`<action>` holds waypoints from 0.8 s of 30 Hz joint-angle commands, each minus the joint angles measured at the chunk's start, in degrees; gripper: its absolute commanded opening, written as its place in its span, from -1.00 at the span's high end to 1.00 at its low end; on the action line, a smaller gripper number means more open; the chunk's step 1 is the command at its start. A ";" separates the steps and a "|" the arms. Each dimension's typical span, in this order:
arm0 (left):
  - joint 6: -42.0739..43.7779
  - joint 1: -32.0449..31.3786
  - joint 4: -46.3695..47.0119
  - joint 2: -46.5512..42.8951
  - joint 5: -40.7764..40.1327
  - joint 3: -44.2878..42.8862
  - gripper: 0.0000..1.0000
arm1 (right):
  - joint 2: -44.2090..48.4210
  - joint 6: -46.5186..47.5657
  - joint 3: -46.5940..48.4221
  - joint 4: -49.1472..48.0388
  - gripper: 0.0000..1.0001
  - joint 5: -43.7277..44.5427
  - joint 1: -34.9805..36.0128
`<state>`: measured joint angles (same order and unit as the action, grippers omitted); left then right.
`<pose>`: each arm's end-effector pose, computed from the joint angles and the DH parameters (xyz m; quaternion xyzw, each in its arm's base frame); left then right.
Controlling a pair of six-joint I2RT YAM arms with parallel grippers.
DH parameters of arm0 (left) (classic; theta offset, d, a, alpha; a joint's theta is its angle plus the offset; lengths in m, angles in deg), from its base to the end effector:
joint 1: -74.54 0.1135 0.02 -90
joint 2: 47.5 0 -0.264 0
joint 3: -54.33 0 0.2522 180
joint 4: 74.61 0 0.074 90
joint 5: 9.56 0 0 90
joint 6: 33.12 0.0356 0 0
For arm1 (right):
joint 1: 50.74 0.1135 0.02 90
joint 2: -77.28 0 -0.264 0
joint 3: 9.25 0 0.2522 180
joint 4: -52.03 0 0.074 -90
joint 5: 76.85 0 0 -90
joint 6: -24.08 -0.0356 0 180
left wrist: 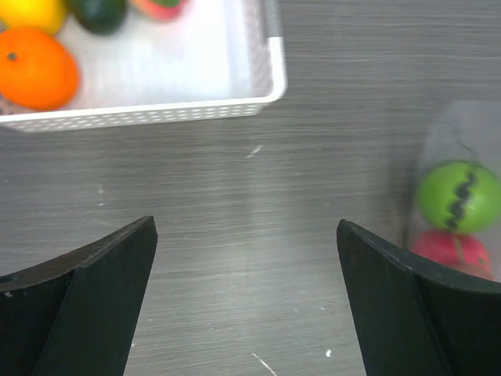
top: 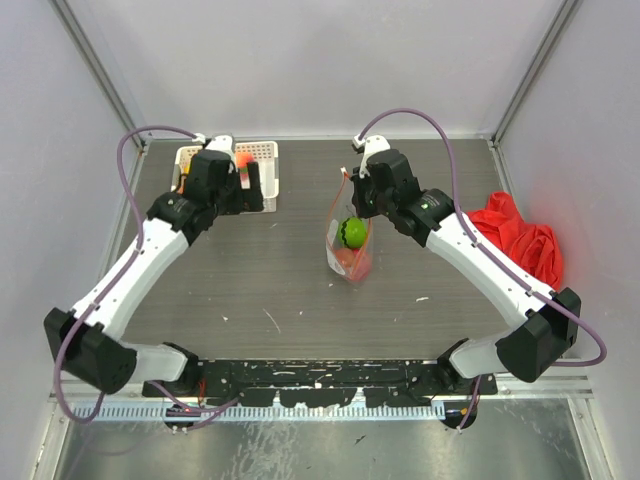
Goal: Place the food in the zip-top bag and seal the zipper
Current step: Pick up the fake fruit from the bin.
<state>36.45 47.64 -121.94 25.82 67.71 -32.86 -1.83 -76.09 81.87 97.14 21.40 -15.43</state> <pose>0.2531 -0.1196 0.3669 -0.0030 0.8769 -0.0995 0.4703 0.2545 0.1740 0.3656 -0.1574 0.8634 0.1253 0.4627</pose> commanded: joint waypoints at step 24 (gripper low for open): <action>10.67 26.70 -11.21 38.30 3.16 -29.91 -0.96 | 4.49 1.64 -2.28 -4.50 0.99 -3.58 0.22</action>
<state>44.30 72.71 -131.20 60.52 68.72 -57.12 0.42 -74.63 79.77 96.33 18.60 -15.43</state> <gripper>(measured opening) 0.982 0.049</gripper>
